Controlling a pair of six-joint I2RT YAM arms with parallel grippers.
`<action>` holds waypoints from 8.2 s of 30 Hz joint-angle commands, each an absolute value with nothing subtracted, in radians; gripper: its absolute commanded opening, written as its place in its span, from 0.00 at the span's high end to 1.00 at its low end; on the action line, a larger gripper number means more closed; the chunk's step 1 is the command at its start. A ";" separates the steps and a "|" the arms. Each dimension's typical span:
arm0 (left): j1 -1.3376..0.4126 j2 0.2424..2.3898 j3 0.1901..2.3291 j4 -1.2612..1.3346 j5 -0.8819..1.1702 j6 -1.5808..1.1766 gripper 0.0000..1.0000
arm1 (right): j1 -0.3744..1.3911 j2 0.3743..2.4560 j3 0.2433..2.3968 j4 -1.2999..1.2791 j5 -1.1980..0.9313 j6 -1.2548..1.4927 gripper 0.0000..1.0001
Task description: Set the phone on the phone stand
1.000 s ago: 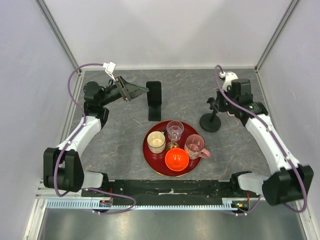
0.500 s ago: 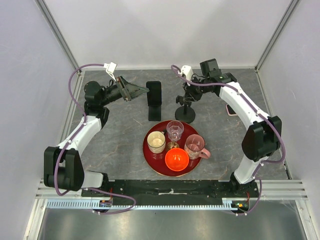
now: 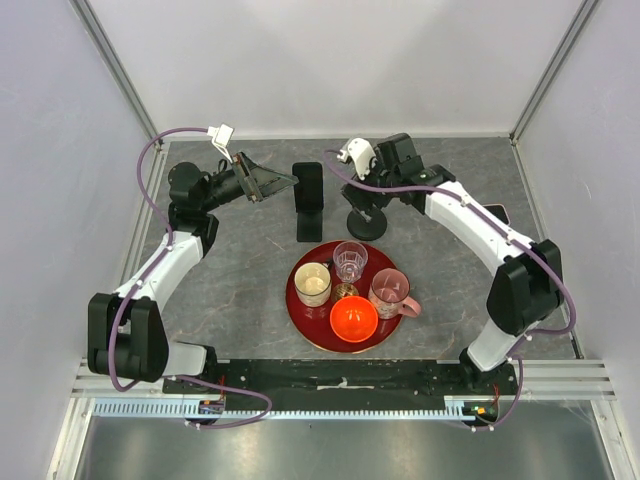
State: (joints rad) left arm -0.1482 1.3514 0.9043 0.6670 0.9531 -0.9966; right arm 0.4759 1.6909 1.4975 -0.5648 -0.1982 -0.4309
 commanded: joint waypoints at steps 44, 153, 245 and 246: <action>-0.164 1.361 0.933 0.699 0.986 -1.009 0.16 | 0.643 1.459 1.151 -0.175 0.595 0.433 0.56; -0.206 1.342 0.933 0.735 1.002 -1.048 0.16 | -0.202 2.178 1.787 -1.022 0.233 1.361 0.02; -0.394 1.104 0.873 0.528 0.697 -0.565 0.20 | 1.087 1.009 0.952 0.138 0.627 0.241 1.00; -0.394 1.103 0.876 0.526 0.696 -0.555 0.20 | 1.124 1.032 0.968 0.130 0.662 0.251 1.00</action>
